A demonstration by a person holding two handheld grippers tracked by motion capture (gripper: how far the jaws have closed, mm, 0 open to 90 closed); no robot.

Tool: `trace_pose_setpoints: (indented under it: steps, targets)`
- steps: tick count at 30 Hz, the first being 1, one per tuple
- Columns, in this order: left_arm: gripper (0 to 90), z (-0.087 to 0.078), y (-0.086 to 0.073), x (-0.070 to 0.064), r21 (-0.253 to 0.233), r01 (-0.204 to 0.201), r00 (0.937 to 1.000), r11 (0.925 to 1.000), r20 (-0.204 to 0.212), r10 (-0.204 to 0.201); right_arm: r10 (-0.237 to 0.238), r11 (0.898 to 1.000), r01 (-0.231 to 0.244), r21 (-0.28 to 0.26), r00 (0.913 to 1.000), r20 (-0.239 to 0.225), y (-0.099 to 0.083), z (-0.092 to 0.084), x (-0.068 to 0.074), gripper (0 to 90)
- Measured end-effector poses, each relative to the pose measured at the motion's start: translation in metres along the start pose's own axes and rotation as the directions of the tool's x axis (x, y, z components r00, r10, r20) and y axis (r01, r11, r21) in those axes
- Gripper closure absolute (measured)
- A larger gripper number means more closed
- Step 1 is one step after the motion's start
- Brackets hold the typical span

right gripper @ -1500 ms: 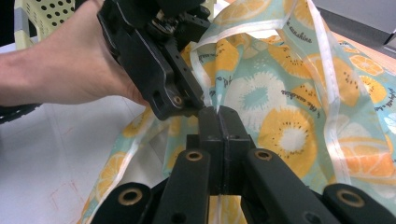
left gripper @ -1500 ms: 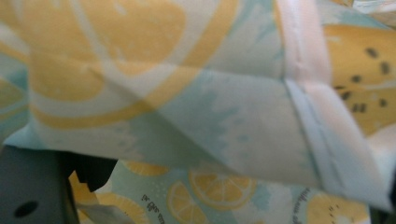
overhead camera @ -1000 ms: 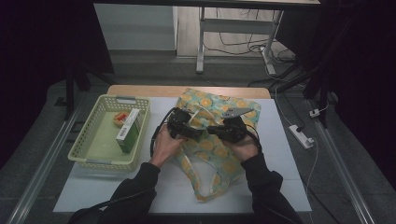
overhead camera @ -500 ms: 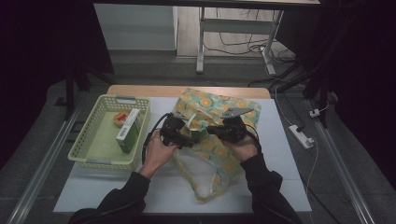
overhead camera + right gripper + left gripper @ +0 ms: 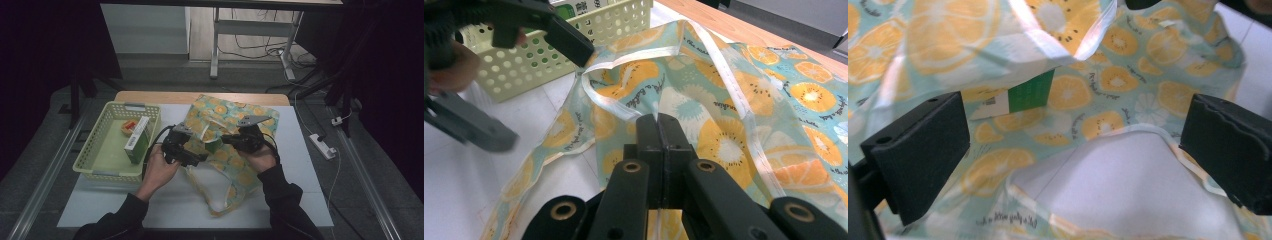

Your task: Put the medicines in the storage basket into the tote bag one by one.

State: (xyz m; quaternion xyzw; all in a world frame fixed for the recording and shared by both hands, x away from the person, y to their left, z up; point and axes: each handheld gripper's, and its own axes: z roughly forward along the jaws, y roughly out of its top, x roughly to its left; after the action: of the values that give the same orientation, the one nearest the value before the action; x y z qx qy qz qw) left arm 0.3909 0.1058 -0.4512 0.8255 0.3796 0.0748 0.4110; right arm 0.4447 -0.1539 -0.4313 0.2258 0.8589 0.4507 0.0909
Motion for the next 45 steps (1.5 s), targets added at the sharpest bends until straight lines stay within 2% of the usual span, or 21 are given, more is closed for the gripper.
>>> trace_pose_setpoints:
  steps: [6,11,14,18,24,29,34,38,40,43,45]
  targets:
    - [0.0,-0.018,-0.012,0.006,-0.012,0.005,0.9998,0.9999,-0.018,-0.005,0.000,1.000,0.000,0.004,1.0000,-0.002,0.000,0.000,0.000,89.7]
    - [0.0,-0.033,-0.022,0.011,-0.055,0.035,0.9994,0.9979,-0.005,-0.035,-0.002,1.000,0.002,0.005,1.0000,-0.001,-0.001,0.001,0.001,89.7]
    - [0.0,-0.040,-0.025,0.012,-0.056,0.038,0.9993,0.9977,0.000,-0.038,-0.003,1.000,0.003,0.005,1.0000,0.000,-0.001,0.001,0.001,89.7]
    - [0.0,-0.050,-0.029,0.013,-0.042,0.024,0.9994,0.9988,-0.024,-0.025,-0.002,1.000,0.002,0.005,1.0000,0.002,-0.001,0.000,0.001,89.8]
    - [0.0,-0.063,-0.039,0.019,-0.056,0.041,0.9976,0.9976,-0.054,-0.044,-0.003,1.000,0.003,0.004,1.0000,0.003,-0.001,-0.001,0.001,89.7]
    - [0.0,-0.072,-0.044,0.022,-0.071,0.046,0.9934,0.9964,-0.102,-0.053,-0.002,1.000,0.002,0.003,1.0000,0.004,-0.001,-0.001,0.001,89.7]
    - [0.0,-0.080,-0.048,0.027,-0.051,0.063,0.9902,0.9967,-0.122,-0.069,-0.003,1.000,0.003,0.003,1.0000,0.006,-0.001,-0.001,0.000,89.7]
    - [0.0,-0.089,-0.054,0.031,-0.035,0.078,0.9815,0.9963,-0.172,-0.083,-0.005,1.000,0.005,0.006,1.0000,0.009,-0.001,-0.001,0.000,89.7]
    - [0.0,-0.093,-0.056,0.034,-0.038,0.091,0.9792,0.9951,-0.179,-0.096,-0.004,1.000,0.004,0.007,1.0000,0.009,-0.002,-0.001,0.000,89.7]
    - [0.0,-0.102,-0.060,0.038,-0.045,0.101,0.9714,0.9938,-0.211,-0.109,-0.003,1.000,0.003,0.007,1.0000,0.009,-0.002,-0.001,0.000,89.7]
    - [0.0,-0.108,-0.062,0.041,-0.052,0.108,0.9628,0.9927,-0.243,-0.118,-0.004,1.000,0.004,0.009,0.9999,0.009,-0.002,0.000,0.000,89.7]
